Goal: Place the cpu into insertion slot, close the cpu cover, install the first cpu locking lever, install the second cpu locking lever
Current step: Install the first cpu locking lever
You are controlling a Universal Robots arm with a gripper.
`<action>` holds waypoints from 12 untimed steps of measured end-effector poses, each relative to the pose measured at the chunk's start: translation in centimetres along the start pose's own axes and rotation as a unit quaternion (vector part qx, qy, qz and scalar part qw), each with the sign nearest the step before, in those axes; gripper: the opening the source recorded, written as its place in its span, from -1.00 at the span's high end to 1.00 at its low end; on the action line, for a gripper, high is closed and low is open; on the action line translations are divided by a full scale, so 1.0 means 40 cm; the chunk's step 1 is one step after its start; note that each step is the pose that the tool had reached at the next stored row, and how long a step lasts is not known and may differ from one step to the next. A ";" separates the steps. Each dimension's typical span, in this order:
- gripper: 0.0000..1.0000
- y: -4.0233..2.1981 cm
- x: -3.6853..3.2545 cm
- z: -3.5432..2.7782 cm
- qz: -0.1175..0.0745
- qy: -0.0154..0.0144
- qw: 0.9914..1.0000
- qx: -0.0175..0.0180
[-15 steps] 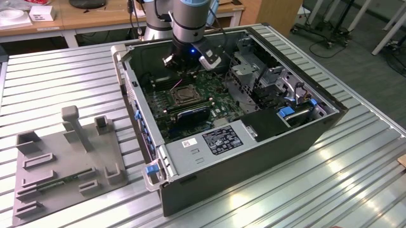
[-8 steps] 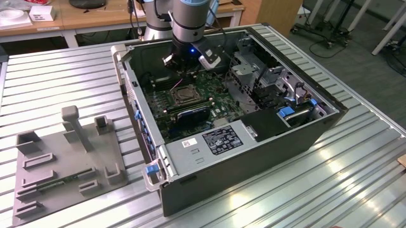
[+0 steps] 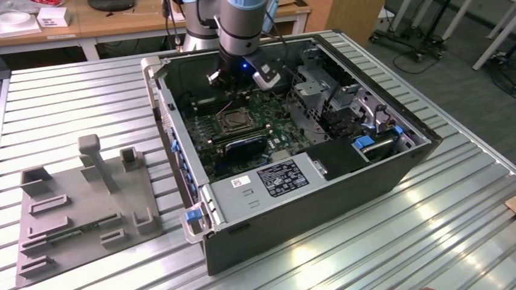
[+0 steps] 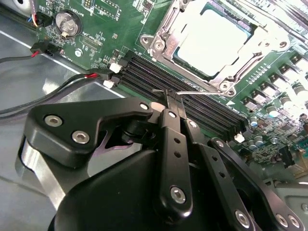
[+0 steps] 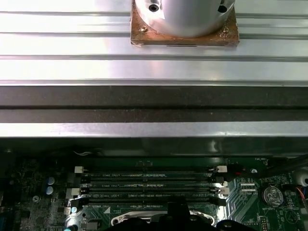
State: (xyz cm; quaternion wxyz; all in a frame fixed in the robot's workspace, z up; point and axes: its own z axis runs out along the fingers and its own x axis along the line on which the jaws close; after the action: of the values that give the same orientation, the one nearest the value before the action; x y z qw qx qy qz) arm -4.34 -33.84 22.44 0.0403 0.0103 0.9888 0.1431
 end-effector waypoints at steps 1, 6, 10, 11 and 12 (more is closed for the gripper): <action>0.79 0.000 -0.001 0.002 0.000 0.000 1.000 0.000; 0.79 -0.002 -0.009 0.008 0.000 0.000 1.000 0.000; 0.79 -0.003 -0.009 0.012 0.000 0.000 1.000 0.000; 0.79 -0.003 -0.009 0.013 0.000 0.000 1.000 0.000; 0.79 -0.004 -0.009 0.014 0.000 0.000 1.000 0.000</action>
State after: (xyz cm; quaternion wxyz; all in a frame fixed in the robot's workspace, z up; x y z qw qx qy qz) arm -3.93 -33.84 21.90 0.0403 0.0104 0.9888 0.1431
